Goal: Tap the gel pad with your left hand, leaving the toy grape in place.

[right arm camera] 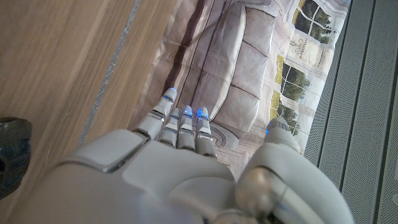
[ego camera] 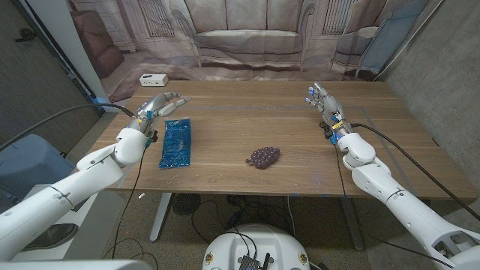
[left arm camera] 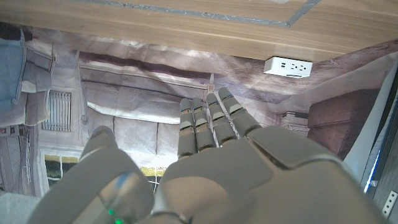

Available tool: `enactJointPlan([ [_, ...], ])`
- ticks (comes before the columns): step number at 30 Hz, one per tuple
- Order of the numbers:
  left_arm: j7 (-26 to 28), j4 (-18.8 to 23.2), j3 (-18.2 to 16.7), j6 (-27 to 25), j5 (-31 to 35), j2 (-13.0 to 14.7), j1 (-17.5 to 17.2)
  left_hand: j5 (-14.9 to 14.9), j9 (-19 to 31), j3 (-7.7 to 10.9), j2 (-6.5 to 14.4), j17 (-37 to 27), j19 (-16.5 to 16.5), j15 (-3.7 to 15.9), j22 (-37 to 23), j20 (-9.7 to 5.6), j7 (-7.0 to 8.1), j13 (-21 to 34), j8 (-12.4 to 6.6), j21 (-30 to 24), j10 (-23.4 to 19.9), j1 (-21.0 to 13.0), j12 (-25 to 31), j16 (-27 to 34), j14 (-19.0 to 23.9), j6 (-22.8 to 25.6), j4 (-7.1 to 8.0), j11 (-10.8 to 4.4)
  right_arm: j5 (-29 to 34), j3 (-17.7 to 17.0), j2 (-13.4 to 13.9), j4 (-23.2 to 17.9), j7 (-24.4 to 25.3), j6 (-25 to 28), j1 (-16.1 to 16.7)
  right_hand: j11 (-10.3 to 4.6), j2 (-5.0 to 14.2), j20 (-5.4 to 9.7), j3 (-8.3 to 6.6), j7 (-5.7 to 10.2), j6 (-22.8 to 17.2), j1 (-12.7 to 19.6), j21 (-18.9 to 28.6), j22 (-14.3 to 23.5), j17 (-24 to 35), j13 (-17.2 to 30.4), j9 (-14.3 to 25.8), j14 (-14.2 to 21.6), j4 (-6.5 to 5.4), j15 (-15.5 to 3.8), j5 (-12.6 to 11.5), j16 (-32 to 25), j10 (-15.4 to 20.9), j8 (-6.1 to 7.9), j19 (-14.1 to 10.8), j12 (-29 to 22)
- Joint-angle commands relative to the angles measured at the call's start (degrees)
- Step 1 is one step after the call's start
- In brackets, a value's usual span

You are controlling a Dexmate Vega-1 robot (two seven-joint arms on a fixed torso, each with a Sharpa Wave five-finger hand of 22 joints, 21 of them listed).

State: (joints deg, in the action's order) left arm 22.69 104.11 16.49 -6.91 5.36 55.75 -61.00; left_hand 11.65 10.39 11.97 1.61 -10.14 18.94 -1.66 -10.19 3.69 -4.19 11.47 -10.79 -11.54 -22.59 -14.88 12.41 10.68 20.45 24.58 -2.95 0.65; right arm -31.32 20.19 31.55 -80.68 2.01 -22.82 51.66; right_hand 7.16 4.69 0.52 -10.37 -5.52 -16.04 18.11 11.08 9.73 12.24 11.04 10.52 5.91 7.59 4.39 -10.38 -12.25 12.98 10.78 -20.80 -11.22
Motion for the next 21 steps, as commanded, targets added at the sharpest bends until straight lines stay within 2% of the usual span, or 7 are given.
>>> enactJointPlan([
  [1,-0.1,-1.2,-1.6,5.2,-3.6,-2.9,-0.4,-0.2,0.2,0.27,0.5,-0.2,-0.5,-0.65,-0.1,-0.02,-0.15,0.1,0.35,0.2,0.3,-0.7,-0.2,0.1,-0.5,-1.1,-0.33,0.37,-0.1,-0.3,0.3,-0.7,0.3,-0.2,0.9,0.07,0.33,0.30,-0.03,0.12,0.4,0.6,0.5,0.2,0.2,0.2,0.2,0.3,0.31,-0.46,0.1,0.1,-0.4,-0.07,-0.2,0.0],
  [6,-0.9,-1.0,-2.0,6.2,-4.9,-3.6,-0.4,-0.3,0.2,0.35,0.6,-0.2,-0.2,-0.39,-0.2,-0.71,0.11,0.1,0.46,0.1,0.5,-0.8,-0.3,0.0,-0.6,-1.9,-0.46,0.64,-0.5,-0.4,0.1,-0.5,0.0,-0.5,1.2,-0.03,0.32,0.22,-0.02,0.15,0.6,0.6,0.4,0.2,0.2,0.2,0.2,0.4,0.30,-0.59,0.1,0.1,-0.5,-0.09,-0.2,0.0],
  [9,-1.2,-1.2,-2.4,7.6,-7.0,-5.0,-0.4,-0.3,0.2,0.38,0.6,-0.2,-0.2,-0.38,-0.1,-0.87,0.01,0.1,0.57,0.1,0.8,-0.9,-0.4,0.0,-0.7,-2.4,-0.52,0.61,-0.5,-0.4,0.1,-0.3,-0.2,-0.7,1.3,-0.10,0.29,0.06,0.00,0.16,0.5,0.6,0.3,0.2,0.2,0.2,0.2,0.4,0.30,-0.51,0.1,0.1,-0.4,-0.07,0.0,0.0],
  [17,-2.6,-3.2,-2.4,13.0,-11.5,-8.8,0.7,-0.4,0.2,0.39,0.7,-0.2,-0.8,-0.49,-0.1,-1.03,-0.16,0.1,0.54,0.3,1.3,-1.0,-0.6,-0.2,-1.3,-2.9,-0.62,0.83,-0.9,-0.3,-0.3,0.3,-1.0,-1.4,1.0,-0.07,0.24,-0.03,0.03,0.17,0.6,0.6,0.3,0.2,0.2,0.2,0.2,0.3,0.29,-0.54,0.1,0.1,-0.4,-0.02,0.1,-0.1],
  [18,-4.0,-4.3,-2.2,15.1,-13.5,-9.8,1.4,-0.4,0.2,0.39,0.7,-0.2,-0.8,-0.56,-0.1,-1.04,-0.22,0.1,0.54,0.3,1.3,-1.0,-0.6,-0.2,-1.4,-3.0,-0.63,0.79,-0.6,-0.2,-0.3,0.1,-0.8,-1.3,0.9,-0.22,0.24,-0.04,0.03,0.15,0.6,0.6,0.3,0.2,0.2,0.2,0.2,0.3,0.30,-0.52,0.1,0.1,-0.4,-0.02,0.1,-0.1],
  [21,-5.9,-5.7,-2.0,17.5,-15.2,-10.5,2.1,-0.4,0.2,0.39,0.7,-0.2,-0.9,-0.62,-0.1,-0.97,-0.30,0.1,0.49,0.3,1.3,-1.0,-0.6,-0.2,-1.4,-3.0,-0.65,1.25,-0.6,-0.2,-0.3,-0.2,-0.6,-0.9,0.9,-0.17,0.24,-0.02,0.03,0.18,0.6,0.6,0.3,0.2,0.2,0.2,0.2,0.3,0.29,-0.59,0.1,0.1,-0.4,0.00,0.1,-0.1],
])
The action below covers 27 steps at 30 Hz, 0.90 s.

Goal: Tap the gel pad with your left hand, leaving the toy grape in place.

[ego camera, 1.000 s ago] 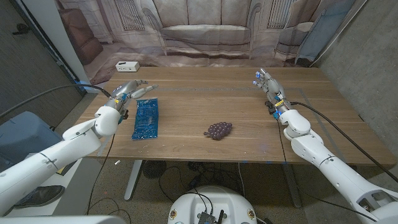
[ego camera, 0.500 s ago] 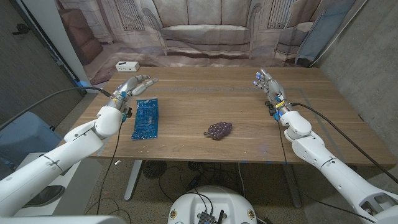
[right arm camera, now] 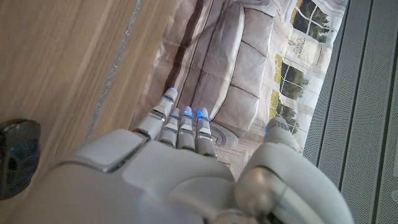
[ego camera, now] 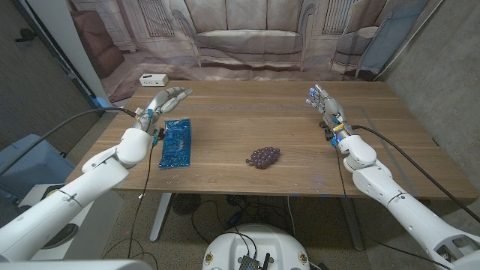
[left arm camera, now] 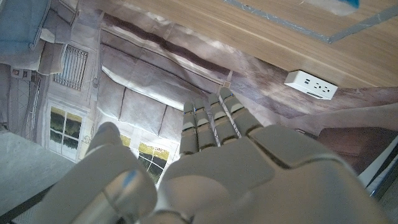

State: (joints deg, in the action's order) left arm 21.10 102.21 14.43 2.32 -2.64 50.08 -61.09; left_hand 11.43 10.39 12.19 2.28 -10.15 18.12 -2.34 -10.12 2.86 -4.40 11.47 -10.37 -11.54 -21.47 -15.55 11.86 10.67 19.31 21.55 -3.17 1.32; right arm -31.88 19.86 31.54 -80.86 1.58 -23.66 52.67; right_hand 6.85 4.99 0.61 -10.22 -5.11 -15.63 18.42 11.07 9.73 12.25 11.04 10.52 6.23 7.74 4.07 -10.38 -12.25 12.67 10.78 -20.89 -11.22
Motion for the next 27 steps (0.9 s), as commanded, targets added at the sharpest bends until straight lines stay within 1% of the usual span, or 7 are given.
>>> enactJointPlan([
  [1,-4.6,-4.1,0.1,8.7,-7.5,-5.0,2.3,-0.2,0.2,0.17,0.1,-0.2,-0.1,0.05,-0.2,-0.09,-0.11,0.1,0.06,0.3,0.2,-0.3,0.0,-0.2,-0.4,-0.1,-0.44,0.50,0.3,0.3,-0.1,-0.1,-0.2,-0.1,-0.2,0.14,-0.07,-0.11,-0.12,-0.22,0.2,0.3,0.3,0.1,0.2,0.2,0.2,0.0,0.14,-0.26,0.1,0.1,-0.1,0.01,0.2,-0.1],
  [12,-8.7,-7.0,0.6,11.7,-12.9,-7.2,4.2,-0.3,0.1,0.10,0.1,-0.2,-0.6,-0.21,-0.2,0.16,-0.25,0.1,0.10,0.4,0.9,-0.2,-0.2,-0.3,-1.0,-0.8,-0.48,0.74,0.5,-0.1,0.6,-1.5,0.9,0.8,0.9,0.08,-0.12,-0.07,-0.08,-0.23,0.2,0.3,0.2,0.1,0.2,0.2,0.2,-0.1,0.12,-0.22,0.2,0.2,-0.1,0.06,0.3,-0.1],
  [18,-10.7,-8.8,0.7,14.3,-16.6,-9.3,5.3,-0.4,0.1,0.09,0.1,-0.2,-0.8,-0.27,-0.2,0.15,-0.31,0.1,0.10,0.5,1.1,-0.1,-0.3,-0.3,-1.1,-1.1,-0.50,0.90,0.2,-0.7,0.9,-2.3,1.1,0.4,1.6,0.13,-0.17,0.01,-0.04,-0.28,0.2,0.3,0.2,0.1,0.2,0.2,0.2,-0.1,0.10,-0.21,0.2,0.2,0.0,0.08,0.3,-0.2],
  [24,-11.7,-9.5,0.9,14.7,-19.0,-10.6,6.2,-0.4,0.1,0.08,0.1,-0.2,-0.9,-0.27,-0.2,0.14,-0.32,0.1,0.04,0.5,1.2,-0.1,-0.3,-0.2,-1.2,-1.2,-0.53,0.75,-0.4,-1.5,1.3,-2.1,0.9,-0.1,2.0,0.14,-0.21,-0.01,0.01,-0.23,0.1,0.2,0.2,0.1,0.2,0.2,0.2,-0.1,0.07,-0.24,0.2,0.2,0.0,0.12,0.3,-0.2],
  [25,-11.9,-9.5,1.0,14.7,-19.4,-10.8,6.3,-0.4,0.1,0.08,0.1,-0.2,-0.9,-0.26,-0.2,0.17,-0.36,0.1,0.06,0.5,1.3,-0.1,-0.3,-0.2,-1.3,-1.3,-0.53,0.88,-0.3,-1.5,1.2,-1.7,0.7,-0.5,2.0,0.15,-0.35,0.49,0.09,-0.18,0.1,0.2,0.4,0.1,0.2,0.2,0.2,0.5,0.06,-0.59,0.2,-0.1,0.5,0.16,-0.2,-0.4],
  [27,-12.6,-9.6,1.2,14.5,-20.3,-11.1,6.7,-0.4,0.1,0.06,0.2,-0.2,-1.1,-0.40,-0.2,0.22,-0.29,0.1,0.10,0.5,1.7,-0.1,-0.4,-0.3,-1.5,-1.7,-0.55,0.89,-0.6,-1.7,1.3,-1.3,0.3,-0.7,2.0,0.02,-0.46,0.66,0.12,-0.08,0.1,0.2,0.6,0.1,0.2,0.2,0.2,1.1,0.12,-1.02,0.2,-0.3,1.0,0.21,-0.9,-0.6],
])
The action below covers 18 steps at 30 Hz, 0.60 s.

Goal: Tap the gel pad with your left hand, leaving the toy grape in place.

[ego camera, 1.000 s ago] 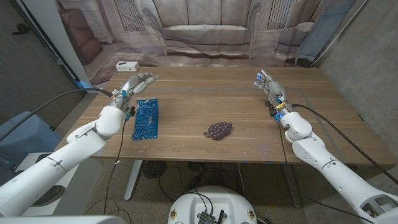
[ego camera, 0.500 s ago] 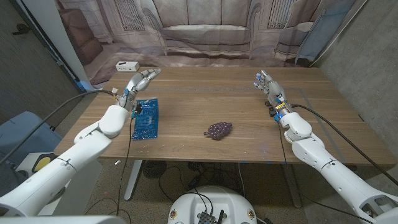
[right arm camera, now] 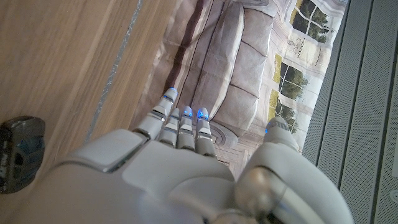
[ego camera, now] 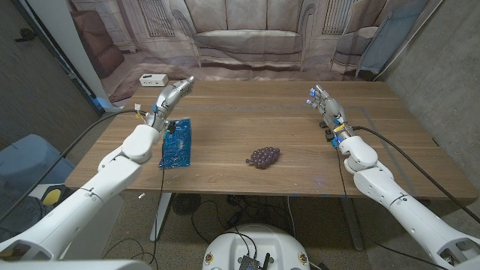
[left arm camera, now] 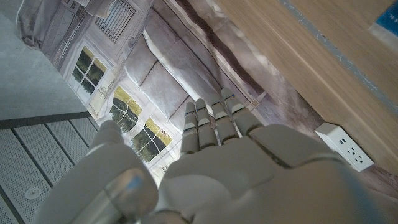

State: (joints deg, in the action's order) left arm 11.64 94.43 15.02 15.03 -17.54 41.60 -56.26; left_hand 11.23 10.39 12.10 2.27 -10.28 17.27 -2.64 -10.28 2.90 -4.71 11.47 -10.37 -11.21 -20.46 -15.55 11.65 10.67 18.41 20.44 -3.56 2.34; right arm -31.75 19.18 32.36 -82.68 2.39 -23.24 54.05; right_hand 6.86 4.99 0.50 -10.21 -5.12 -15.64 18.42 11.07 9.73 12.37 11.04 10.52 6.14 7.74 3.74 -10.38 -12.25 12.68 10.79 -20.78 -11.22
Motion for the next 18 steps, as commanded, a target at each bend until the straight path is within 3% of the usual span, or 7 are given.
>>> enactJointPlan([
  [1,-3.5,-1.9,0.7,1.6,-5.9,-2.7,2.0,-0.2,0.1,0.14,0.2,-0.1,-0.3,-0.17,-0.1,0.14,-0.08,0.1,0.19,0.1,0.8,-0.1,-0.2,-0.3,-0.7,-0.9,-0.18,0.03,-0.9,-1.1,0.5,0.8,-0.7,-1.3,0.6,-0.02,-0.48,0.85,0.12,-0.01,0.2,0.3,0.6,0.1,0.0,0.2,0.2,1.2,0.15,-0.76,0.2,-0.3,1.0,0.17,-1.1,-0.5],
  [8,-8.8,-4.9,1.8,2.6,-11.0,-4.4,4.1,-0.3,0.1,0.05,0.1,-0.1,-1.1,-0.64,-0.1,0.14,-0.52,0.1,0.39,0.3,1.9,0.1,-0.5,-0.5,-1.7,-2.4,-0.23,0.48,-4.1,-1.3,0.8,2.9,-5.4,-1.7,0.0,-0.23,-0.67,1.06,0.23,0.38,1.7,0.3,0.5,0.1,0.0,0.1,0.2,1.0,0.15,-1.09,0.2,-0.1,-0.3,-0.30,-1.3,0.0],
  [14,-13.1,-8.2,3.1,3.2,-14.2,-5.9,6.5,-0.3,0.1,-0.11,0.0,-0.1,-2.2,-0.90,-0.1,0.31,-0.41,0.1,0.61,0.5,3.1,0.3,-0.7,-0.5,-2.7,-4.2,-0.24,1.00,-5.9,-1.7,0.5,4.6,-8.0,-2.8,-0.5,0.09,-0.66,0.66,0.33,0.10,2.0,0.1,-0.2,0.1,0.0,0.1,0.2,-0.4,0.01,-0.25,0.2,0.4,-1.1,-0.22,0.5,0.2],
  [18,-14.0,-9.5,4.3,2.5,-13.7,-6.1,8.1,-0.3,0.1,-0.21,0.0,-0.1,-2.5,-0.91,-0.1,0.13,-0.38,0.1,0.72,0.5,3.7,0.5,-0.7,-0.5,-3.2,-5.6,-0.24,0.99,-6.3,-1.5,0.6,5.5,-9.8,-3.0,-1.1,-0.34,-0.98,0.32,0.74,1.90,5.2,-0.6,-0.4,0.1,0.1,0.1,0.1,-1.3,-0.32,-0.15,0.1,0.6,-2.0,-0.86,1.5,0.4],
])
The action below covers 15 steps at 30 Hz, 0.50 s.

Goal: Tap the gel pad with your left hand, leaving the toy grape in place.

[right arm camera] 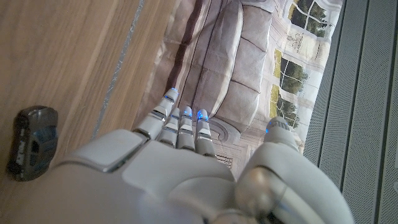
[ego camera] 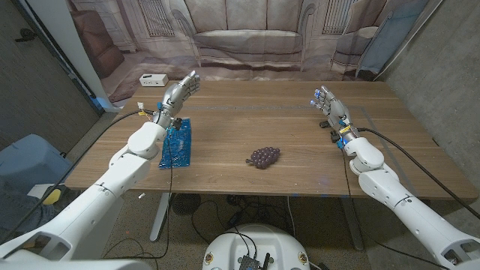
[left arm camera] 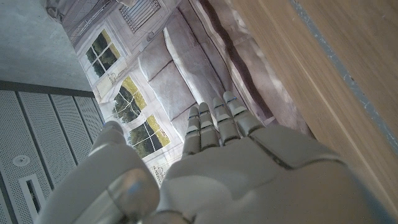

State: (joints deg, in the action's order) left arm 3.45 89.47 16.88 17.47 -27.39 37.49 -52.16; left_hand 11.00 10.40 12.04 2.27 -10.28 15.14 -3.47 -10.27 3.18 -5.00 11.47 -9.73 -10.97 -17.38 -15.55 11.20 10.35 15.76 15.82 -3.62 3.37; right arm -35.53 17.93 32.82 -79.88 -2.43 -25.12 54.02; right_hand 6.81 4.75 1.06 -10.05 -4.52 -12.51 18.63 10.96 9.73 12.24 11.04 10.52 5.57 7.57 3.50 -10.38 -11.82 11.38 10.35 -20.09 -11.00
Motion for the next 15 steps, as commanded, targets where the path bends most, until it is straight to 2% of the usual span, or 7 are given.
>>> enactJointPlan([
  [1,-6.2,-5.0,2.7,0.1,-4.0,-2.2,4.4,-0.1,0.1,-0.18,0.0,-0.1,-0.2,-0.01,-0.1,-0.76,-0.06,0.1,-0.04,0.1,0.6,0.5,-0.2,-0.1,-0.6,-1.0,-0.19,-0.39,-2.3,-0.1,0.3,2.8,-5.0,-1.1,-1.2,-0.31,-0.78,-0.23,0.62,1.35,2.1,-0.9,-0.3,0.1,0.3,0.1,0.1,-0.9,-0.18,0.01,0.1,0.3,-0.7,-0.36,1.0,0.1],
  [9,-7.5,-7.0,4.4,-0.4,-3.6,-2.8,6.6,-0.1,0.0,-0.25,0.0,-0.1,-0.5,0.14,-0.1,-1.34,-0.14,0.1,-0.22,0.1,1.0,0.6,-0.1,-0.1,-1.0,-1.5,-0.25,-0.67,-2.4,0.5,-0.1,4.1,-6.3,-1.0,-2.1,-0.25,-1.12,0.25,0.98,-0.23,2.3,-1.5,-0.3,0.1,0.3,0.1,0.1,-1.6,-0.38,-0.38,0.1,0.4,-1.4,-0.08,1.4,0.2],
  [15,-8.3,-8.0,5.7,-0.8,-2.8,-3.1,7.8,-0.1,0.0,-0.30,0.0,-0.1,-1.7,-0.46,0.0,-1.08,-0.14,0.1,-0.15,0.3,2.4,0.7,-0.3,-0.3,-2.2,-3.0,-0.31,-0.12,-2.5,0.9,-1.0,5.5,-6.9,-1.6,-2.9,-0.02,-1.10,0.27,1.00,-0.39,2.6,-1.5,-0.2,0.1,0.3,0.1,0.1,-1.8,-0.39,-0.29,0.1,0.4,-1.8,-0.10,1.5,0.3],
])
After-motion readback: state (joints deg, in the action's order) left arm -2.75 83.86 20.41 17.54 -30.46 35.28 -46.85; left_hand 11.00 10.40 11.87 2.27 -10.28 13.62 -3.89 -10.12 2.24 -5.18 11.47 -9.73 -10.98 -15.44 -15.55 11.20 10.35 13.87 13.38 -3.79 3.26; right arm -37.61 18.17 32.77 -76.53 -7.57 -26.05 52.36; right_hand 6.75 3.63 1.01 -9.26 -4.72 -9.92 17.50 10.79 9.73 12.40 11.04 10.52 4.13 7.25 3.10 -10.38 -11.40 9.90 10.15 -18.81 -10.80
